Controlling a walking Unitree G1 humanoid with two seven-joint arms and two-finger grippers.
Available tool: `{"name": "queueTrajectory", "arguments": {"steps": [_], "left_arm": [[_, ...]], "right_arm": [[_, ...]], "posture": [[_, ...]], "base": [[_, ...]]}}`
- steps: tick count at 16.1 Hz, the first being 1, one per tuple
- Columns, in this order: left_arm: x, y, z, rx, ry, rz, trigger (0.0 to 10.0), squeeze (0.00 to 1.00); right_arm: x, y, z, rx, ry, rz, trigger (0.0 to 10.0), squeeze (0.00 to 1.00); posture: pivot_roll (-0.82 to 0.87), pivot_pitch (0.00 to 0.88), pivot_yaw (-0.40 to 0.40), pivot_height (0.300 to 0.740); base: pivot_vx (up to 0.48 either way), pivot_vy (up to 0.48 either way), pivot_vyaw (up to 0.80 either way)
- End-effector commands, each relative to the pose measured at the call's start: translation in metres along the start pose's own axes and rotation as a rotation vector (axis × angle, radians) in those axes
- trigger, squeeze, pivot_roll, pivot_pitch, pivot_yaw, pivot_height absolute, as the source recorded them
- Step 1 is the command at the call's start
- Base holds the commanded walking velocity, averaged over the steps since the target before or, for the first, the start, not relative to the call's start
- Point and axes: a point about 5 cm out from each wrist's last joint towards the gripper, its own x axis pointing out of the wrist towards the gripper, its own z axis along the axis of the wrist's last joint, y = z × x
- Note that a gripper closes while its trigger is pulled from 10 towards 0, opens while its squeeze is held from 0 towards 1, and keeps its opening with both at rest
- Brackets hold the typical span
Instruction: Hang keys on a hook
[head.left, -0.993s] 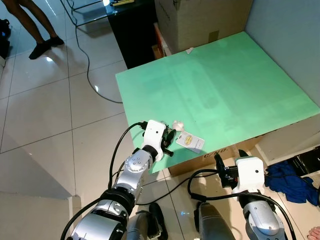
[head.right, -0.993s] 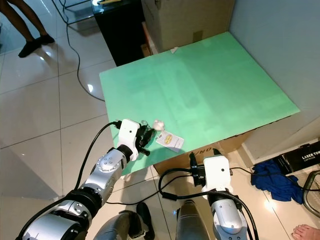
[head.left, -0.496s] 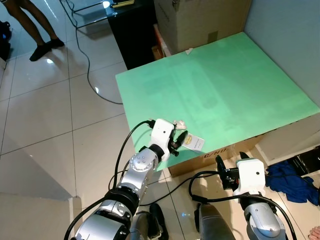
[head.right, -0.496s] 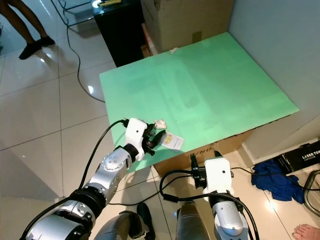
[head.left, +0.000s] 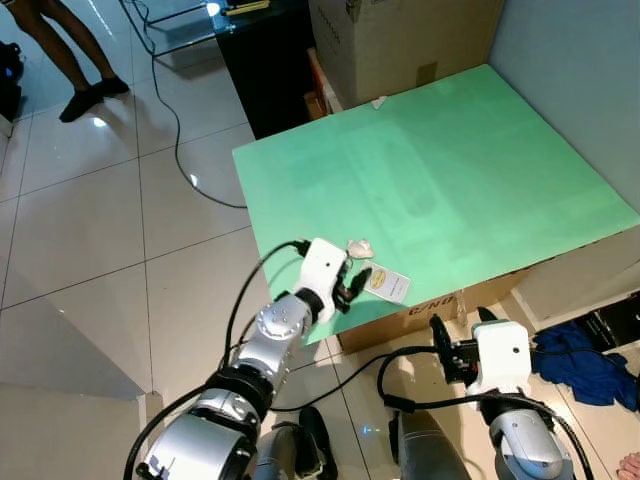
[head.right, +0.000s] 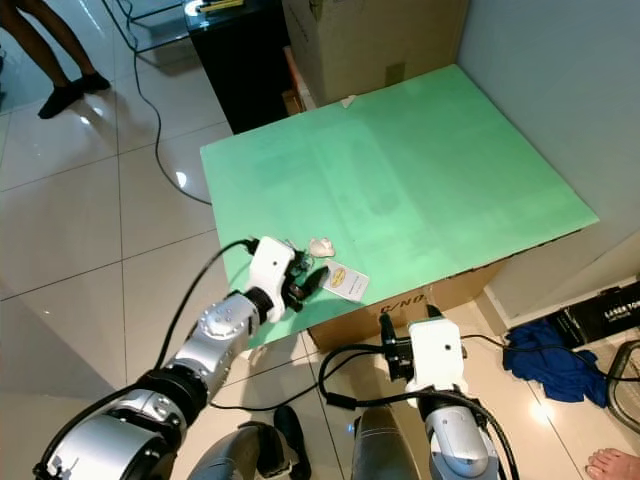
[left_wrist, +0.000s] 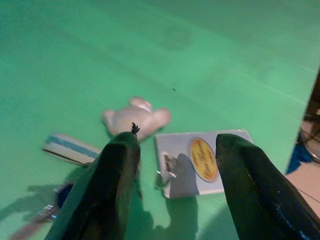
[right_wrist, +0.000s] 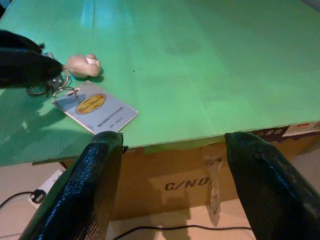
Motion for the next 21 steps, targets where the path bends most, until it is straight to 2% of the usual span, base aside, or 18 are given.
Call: {"name": "queueTrajectory", "arguments": {"steps": [1, 4, 8, 10, 13, 18, 21], "left_arm": [[-0.003, -0.003, -0.011, -0.010, 0.048, -0.015, 10.0, 0.00], [-0.004, -0.011, -0.015, -0.029, 0.046, -0.043, 10.0, 0.00], [-0.007, -0.017, -0.024, -0.009, 0.075, -0.051, 10.0, 0.00], [-0.006, -0.016, -0.025, 0.010, 0.090, -0.027, 10.0, 0.00], [0.000, -0.011, -0.017, 0.041, 0.081, 0.077, 10.0, 0.00], [0.001, -0.007, -0.010, 0.024, 0.035, 0.102, 10.0, 0.00], [0.000, -0.005, -0.013, 0.036, 0.054, 0.115, 10.0, 0.00]], "right_arm": [[-0.003, 0.004, 0.000, 0.015, 0.002, 0.018, 10.0, 0.00], [-0.005, 0.004, -0.001, 0.013, 0.007, 0.021, 10.0, 0.00], [-0.004, 0.006, -0.001, 0.013, 0.010, 0.032, 10.0, 0.00], [-0.003, 0.007, 0.000, 0.014, 0.009, 0.038, 10.0, 0.00], [-0.006, 0.008, 0.000, 0.012, 0.010, 0.046, 10.0, 0.00], [-0.009, 0.006, -0.001, 0.013, 0.015, 0.037, 10.0, 0.00], [-0.009, 0.007, -0.001, 0.013, 0.018, 0.037, 10.0, 0.00]], "posture": [[-0.44, 0.232, 0.166, 0.740], [-0.45, 0.226, 0.164, 0.740], [-0.44, 0.223, 0.157, 0.740], [-0.44, 0.224, 0.154, 0.740], [-0.45, 0.233, 0.154, 0.740], [-0.45, 0.242, 0.161, 0.740], [-0.46, 0.247, 0.157, 0.740]], "base": [[0.000, 0.000, 0.00], [0.000, 0.000, 0.00], [0.000, 0.000, 0.00], [0.000, 0.000, 0.00], [0.000, 0.000, 0.00], [0.000, 0.000, 0.00], [0.000, 0.000, 0.00]]}}
